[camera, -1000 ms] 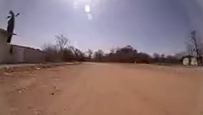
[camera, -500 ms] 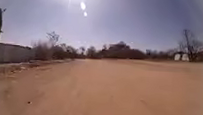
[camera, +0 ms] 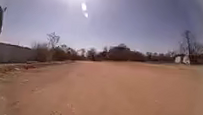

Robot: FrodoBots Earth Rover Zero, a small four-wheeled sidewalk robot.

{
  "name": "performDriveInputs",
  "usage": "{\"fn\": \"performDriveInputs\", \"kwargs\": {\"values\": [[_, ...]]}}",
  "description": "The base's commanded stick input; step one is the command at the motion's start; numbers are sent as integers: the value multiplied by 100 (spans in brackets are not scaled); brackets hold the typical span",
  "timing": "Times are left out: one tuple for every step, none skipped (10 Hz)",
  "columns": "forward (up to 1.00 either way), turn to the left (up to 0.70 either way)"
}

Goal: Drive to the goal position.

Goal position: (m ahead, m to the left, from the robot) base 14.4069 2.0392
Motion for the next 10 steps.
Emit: {"fn": "performDriveInputs", "kwargs": {"values": [[85, 0], [85, 0], [85, 0], [85, 0], [85, 0], [85, 0], [85, 0], [85, 0], [85, 0], [85, 0]]}}
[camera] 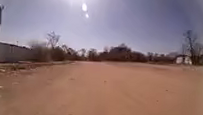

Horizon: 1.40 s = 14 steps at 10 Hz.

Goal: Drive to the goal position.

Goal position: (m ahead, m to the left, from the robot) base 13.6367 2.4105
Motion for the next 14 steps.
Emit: {"fn": "performDriveInputs", "kwargs": {"values": [[85, 0], [85, 0], [85, 0], [85, 0], [85, 1], [85, 6], [85, 34], [85, 34], [85, 34], [85, 0], [85, 0], [85, 0], [85, 0], [85, 0]]}}
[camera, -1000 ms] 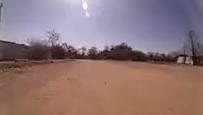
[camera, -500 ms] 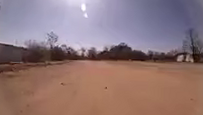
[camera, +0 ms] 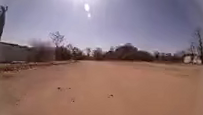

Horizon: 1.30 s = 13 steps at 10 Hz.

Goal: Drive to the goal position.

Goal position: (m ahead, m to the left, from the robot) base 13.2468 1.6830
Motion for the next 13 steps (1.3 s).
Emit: {"fn": "performDriveInputs", "kwargs": {"values": [[85, 0], [85, 0], [85, 0], [85, 0], [85, 0], [85, 0], [85, 0], [85, 0], [85, 0], [85, 0], [85, 0], [85, 0], [85, 0]]}}
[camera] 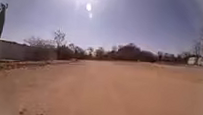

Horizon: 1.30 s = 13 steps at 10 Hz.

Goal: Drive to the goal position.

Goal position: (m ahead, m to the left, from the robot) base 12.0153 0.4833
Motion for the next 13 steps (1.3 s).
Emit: {"fn": "performDriveInputs", "kwargs": {"values": [[85, 0], [85, 0], [85, 0], [85, 0], [85, 0], [85, 0], [85, 0], [85, 0], [85, 0], [85, 0], [85, 0], [85, 0], [85, 0]]}}
